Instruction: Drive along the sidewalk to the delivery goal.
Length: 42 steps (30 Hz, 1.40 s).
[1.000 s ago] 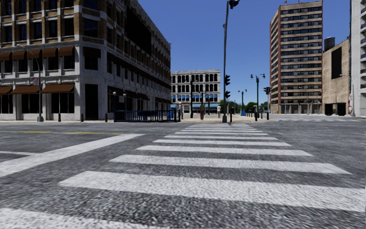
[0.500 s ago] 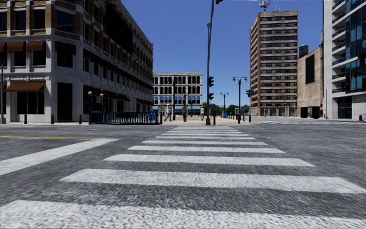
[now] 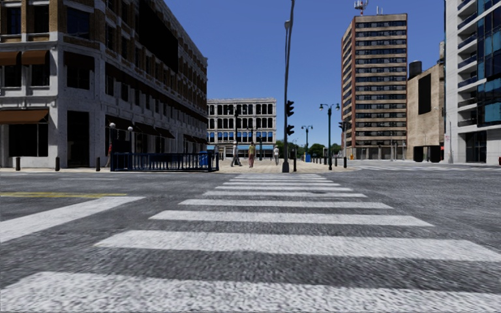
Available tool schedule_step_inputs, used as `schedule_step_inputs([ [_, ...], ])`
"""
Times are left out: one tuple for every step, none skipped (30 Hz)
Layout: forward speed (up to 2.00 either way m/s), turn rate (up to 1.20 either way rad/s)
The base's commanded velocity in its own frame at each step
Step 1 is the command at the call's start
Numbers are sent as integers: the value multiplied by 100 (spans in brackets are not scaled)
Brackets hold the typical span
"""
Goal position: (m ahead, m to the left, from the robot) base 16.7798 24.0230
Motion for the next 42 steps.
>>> schedule_step_inputs([
  [200, 0],
  [200, 0],
  [200, 0],
  [200, 0],
  [200, 0],
  [200, 0],
  [200, 0],
  [200, 0],
  [200, 0],
  [200, 0],
  [200, 0],
  [200, 0],
  [200, 0],
  [200, 0],
  [200, 0],
  [200, 0],
  [200, 0],
  [200, 0],
  [200, -6],
  [200, -6],
  [200, -8],
  [200, -9],
  [200, -15],
  [200, -15],
  [200, -18],
  [200, -20],
  [200, -20],
  [200, -20],
  [200, -20],
  [200, -20],
  [200, -20],
  [200, -20],
  [200, -20],
  [200, -20],
  [200, -20],
  [200, -20],
  [200, -17],
  [200, -16],
  [200, -15],
  [200, -15],
  [200, -15],
  [200, -15],
])
